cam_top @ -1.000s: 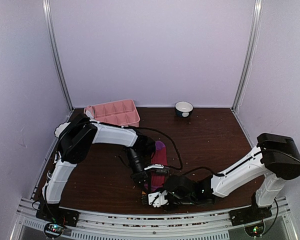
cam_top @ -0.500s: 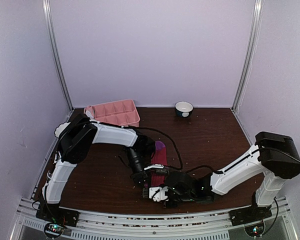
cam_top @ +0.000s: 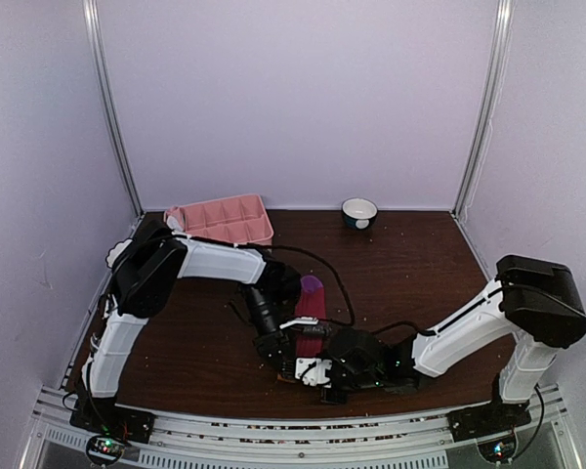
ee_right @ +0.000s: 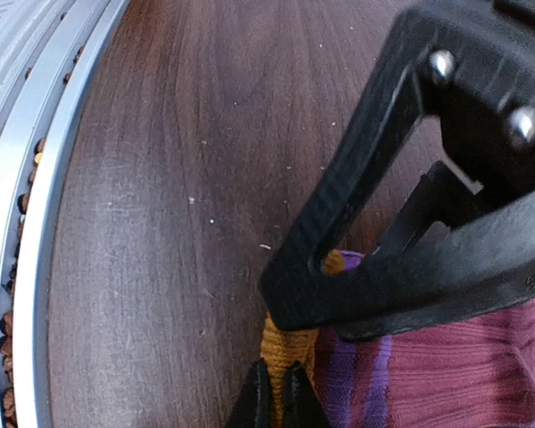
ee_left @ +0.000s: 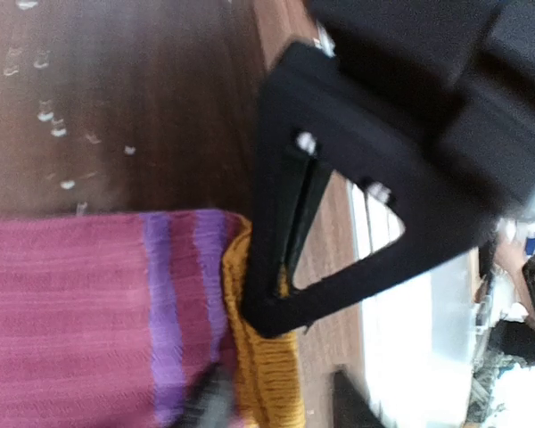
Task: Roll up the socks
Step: Roll the sock at the center of the board.
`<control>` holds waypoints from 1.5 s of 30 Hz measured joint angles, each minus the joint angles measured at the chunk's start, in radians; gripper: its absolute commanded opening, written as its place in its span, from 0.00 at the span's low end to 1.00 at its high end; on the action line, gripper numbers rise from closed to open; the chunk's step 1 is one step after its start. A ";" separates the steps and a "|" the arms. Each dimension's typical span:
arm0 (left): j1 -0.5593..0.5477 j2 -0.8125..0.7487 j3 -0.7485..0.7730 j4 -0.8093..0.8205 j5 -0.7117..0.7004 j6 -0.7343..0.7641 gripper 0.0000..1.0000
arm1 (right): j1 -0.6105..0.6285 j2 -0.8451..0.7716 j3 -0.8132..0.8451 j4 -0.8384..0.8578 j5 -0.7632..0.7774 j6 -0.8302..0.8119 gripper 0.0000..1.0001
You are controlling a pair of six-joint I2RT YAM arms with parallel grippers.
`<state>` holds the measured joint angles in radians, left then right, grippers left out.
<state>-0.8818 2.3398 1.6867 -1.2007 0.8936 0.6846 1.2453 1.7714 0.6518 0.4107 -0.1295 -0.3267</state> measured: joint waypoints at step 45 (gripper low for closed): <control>-0.115 -0.349 -0.437 0.668 -0.365 -0.027 0.16 | -0.392 0.135 0.104 -0.104 -0.793 0.491 0.00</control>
<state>-0.9966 1.9907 1.2499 -0.5327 0.5289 0.6579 0.8532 1.9060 0.7555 0.3069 -0.9226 0.1638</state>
